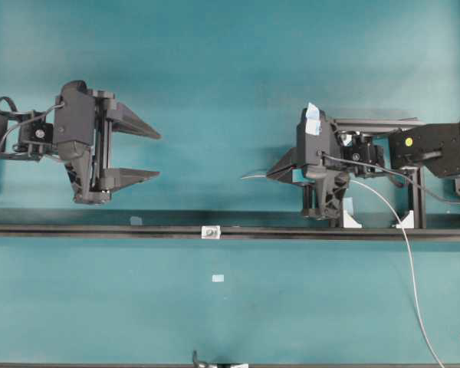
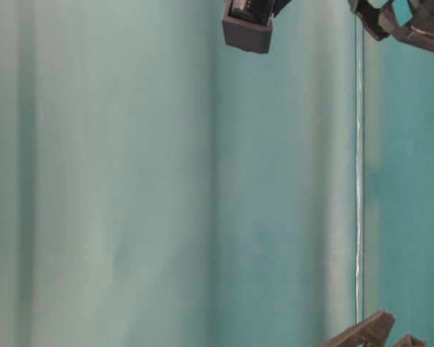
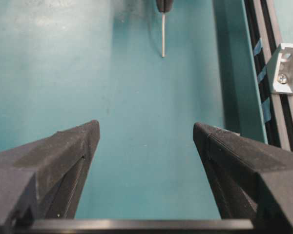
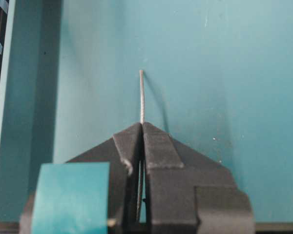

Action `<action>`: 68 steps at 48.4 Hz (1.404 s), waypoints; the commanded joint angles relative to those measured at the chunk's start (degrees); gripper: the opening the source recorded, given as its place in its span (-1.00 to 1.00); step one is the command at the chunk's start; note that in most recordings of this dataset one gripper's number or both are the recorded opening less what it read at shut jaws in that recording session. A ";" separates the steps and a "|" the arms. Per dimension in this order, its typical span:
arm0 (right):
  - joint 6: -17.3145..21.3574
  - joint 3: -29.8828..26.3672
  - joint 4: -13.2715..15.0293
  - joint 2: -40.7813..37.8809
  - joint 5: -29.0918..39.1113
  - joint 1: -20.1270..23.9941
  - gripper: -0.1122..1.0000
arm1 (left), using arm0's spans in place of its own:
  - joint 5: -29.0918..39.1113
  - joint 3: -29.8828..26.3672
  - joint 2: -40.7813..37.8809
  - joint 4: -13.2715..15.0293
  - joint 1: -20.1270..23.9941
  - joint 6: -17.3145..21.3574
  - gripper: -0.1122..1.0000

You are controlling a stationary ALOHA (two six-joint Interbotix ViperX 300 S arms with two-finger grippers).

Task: Insert the wire through the hole in the metal fitting marked with a red label. (retake)
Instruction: 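Lift the wire with the right gripper and swing it toward the rail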

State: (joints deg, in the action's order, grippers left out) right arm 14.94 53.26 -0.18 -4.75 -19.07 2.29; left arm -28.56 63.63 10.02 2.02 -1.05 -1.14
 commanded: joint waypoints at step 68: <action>-0.18 -0.26 1.49 19.69 11.95 -0.62 -0.76 | -0.35 -0.35 7.29 0.00 -0.53 -0.26 -0.10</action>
State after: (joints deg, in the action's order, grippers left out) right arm 14.77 53.35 1.23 13.89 -6.68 1.76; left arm -28.56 63.72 15.73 2.02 -1.05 -1.32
